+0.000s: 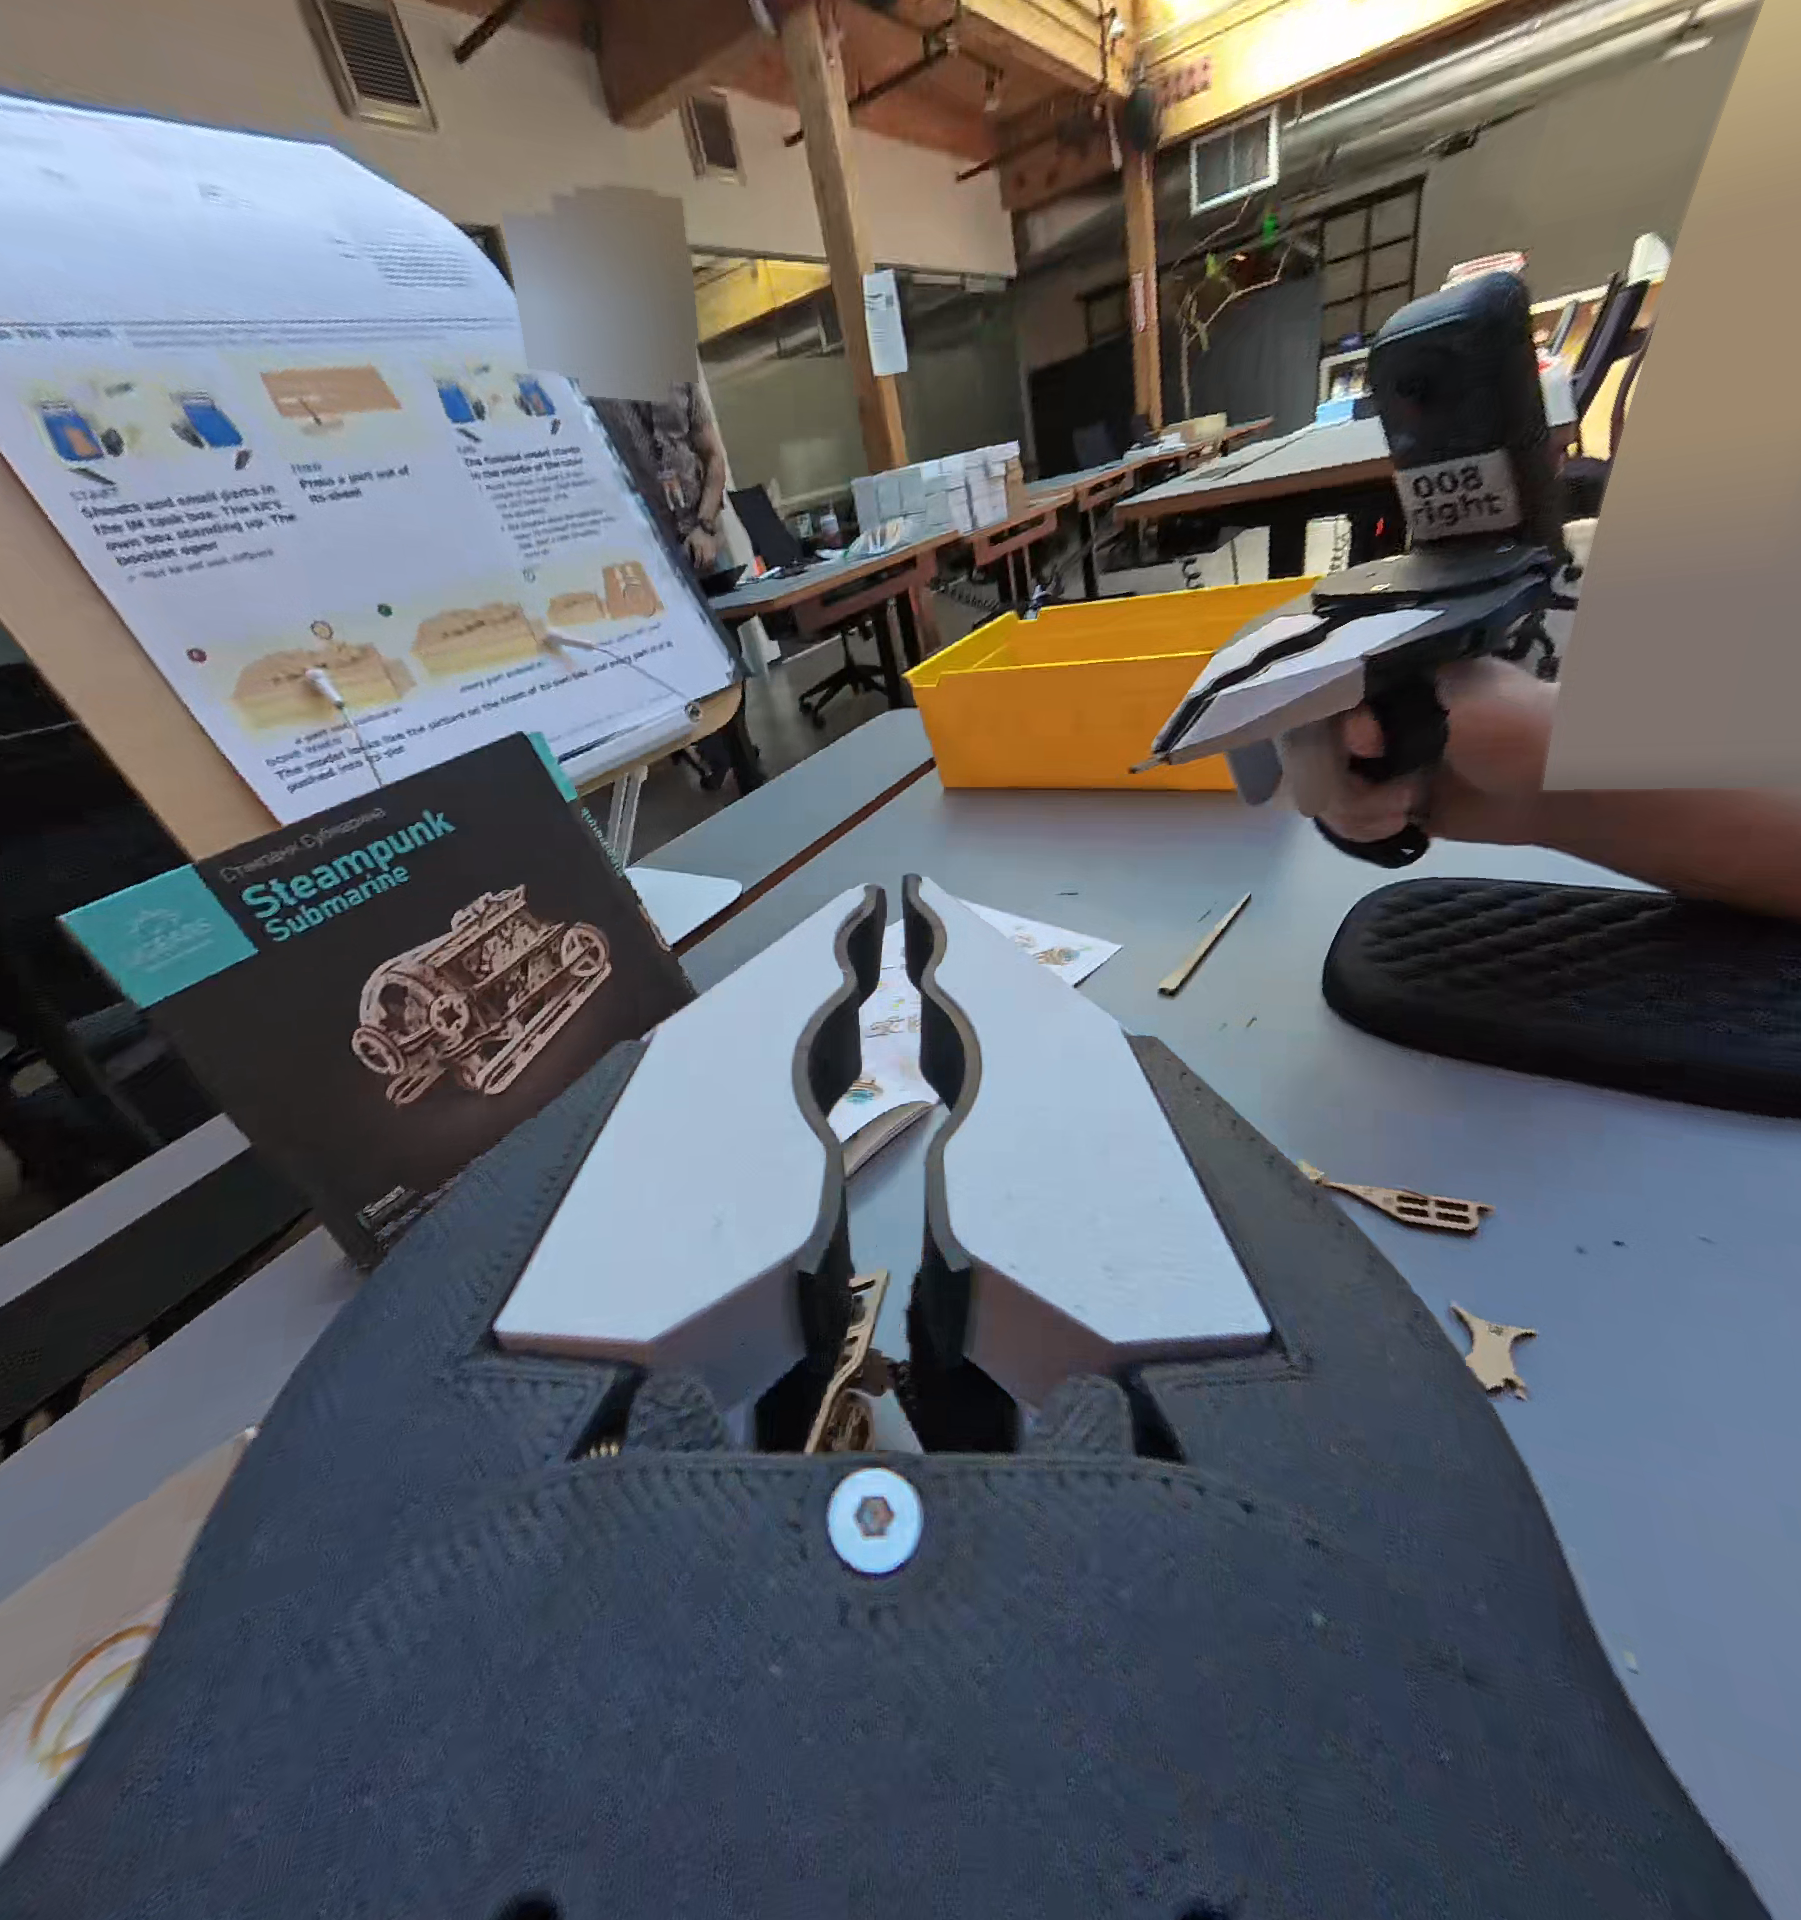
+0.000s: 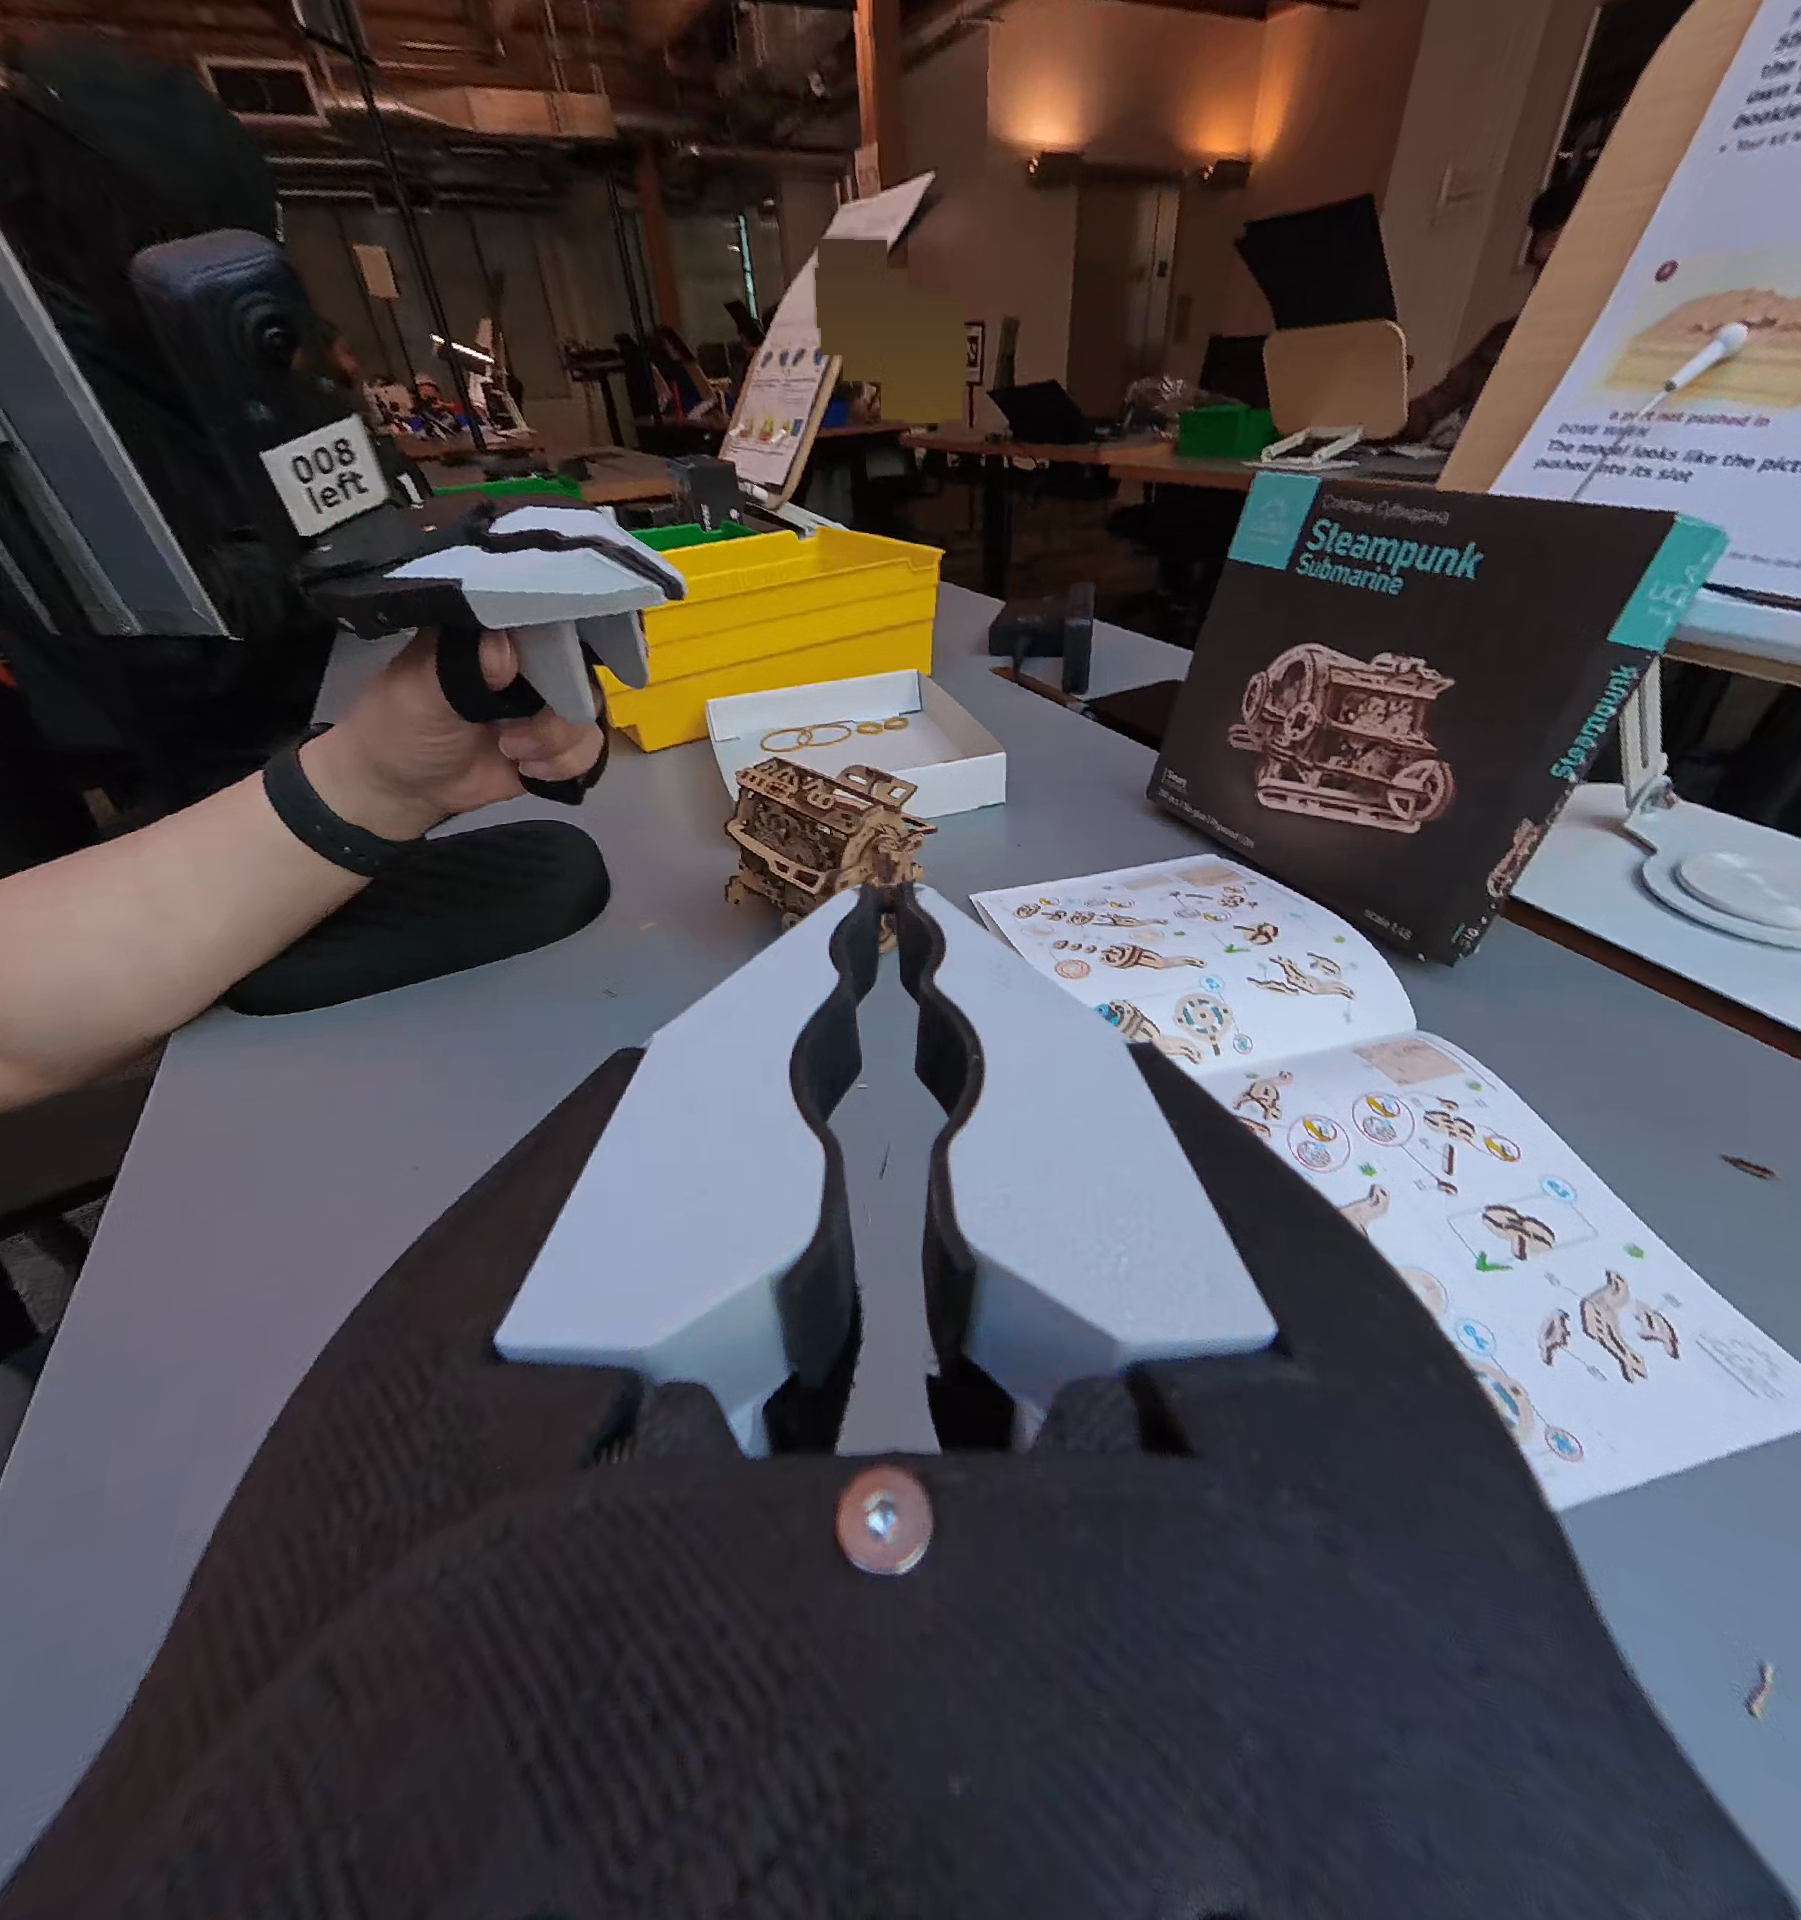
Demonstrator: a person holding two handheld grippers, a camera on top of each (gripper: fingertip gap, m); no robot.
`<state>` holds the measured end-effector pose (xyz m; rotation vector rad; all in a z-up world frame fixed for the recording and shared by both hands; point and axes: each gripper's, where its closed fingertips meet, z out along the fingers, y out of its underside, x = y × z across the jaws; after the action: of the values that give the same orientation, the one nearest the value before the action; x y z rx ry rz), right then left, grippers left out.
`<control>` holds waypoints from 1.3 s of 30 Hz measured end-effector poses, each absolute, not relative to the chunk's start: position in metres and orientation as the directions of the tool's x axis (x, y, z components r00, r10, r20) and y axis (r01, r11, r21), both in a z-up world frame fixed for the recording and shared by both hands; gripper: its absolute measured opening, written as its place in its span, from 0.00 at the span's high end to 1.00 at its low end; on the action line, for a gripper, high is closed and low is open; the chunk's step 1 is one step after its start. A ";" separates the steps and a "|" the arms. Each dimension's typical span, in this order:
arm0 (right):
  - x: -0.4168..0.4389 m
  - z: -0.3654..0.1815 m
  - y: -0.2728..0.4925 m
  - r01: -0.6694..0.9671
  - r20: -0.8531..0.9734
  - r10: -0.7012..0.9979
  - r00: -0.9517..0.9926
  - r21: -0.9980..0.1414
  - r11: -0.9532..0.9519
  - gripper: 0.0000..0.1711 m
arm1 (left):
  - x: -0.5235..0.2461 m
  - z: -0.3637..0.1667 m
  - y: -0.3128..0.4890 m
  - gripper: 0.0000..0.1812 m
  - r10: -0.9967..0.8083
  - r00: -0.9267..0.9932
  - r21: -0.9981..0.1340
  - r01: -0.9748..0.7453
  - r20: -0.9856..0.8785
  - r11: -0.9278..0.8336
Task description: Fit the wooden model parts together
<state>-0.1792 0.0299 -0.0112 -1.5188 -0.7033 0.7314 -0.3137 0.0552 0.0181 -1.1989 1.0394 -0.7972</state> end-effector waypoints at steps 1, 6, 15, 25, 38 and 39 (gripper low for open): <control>-0.185 -0.010 0.025 0.012 -0.027 0.812 0.583 -0.999 -0.042 0.99 | -0.307 0.015 0.049 0.99 -0.930 0.309 -0.980 -0.039 -0.198 0.195; -0.218 -0.021 0.000 0.051 0.042 0.912 0.409 -0.998 0.023 1.00 | -0.267 -0.017 0.013 0.95 -0.967 0.148 -0.972 -0.147 -0.207 0.185; -0.239 -0.036 -0.015 0.066 -0.018 0.956 0.293 -0.997 -0.039 0.99 | -0.240 -0.047 -0.012 0.89 -0.989 0.045 -0.967 -0.218 -0.142 0.128; -0.234 -0.040 -0.004 -0.058 -0.364 0.910 0.197 -0.931 -0.360 0.99 | -0.240 -0.048 -0.016 0.96 -0.988 0.011 -0.967 -0.207 -0.153 0.148; -0.251 0.002 0.064 0.058 -0.646 0.764 0.005 -0.762 -0.645 0.99 | -0.272 -0.032 0.037 0.95 -0.933 0.255 -0.956 -0.215 -0.253 0.201; -0.251 0.007 0.074 0.042 -0.596 0.803 -0.006 -0.802 -0.596 0.99 | -0.274 -0.032 0.041 0.95 -0.934 0.270 -0.961 -0.210 -0.233 0.179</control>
<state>-0.2512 0.0739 0.0066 -1.6866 -0.8790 1.6606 -0.2743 0.0411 -0.0317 -1.3060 1.2063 -0.7453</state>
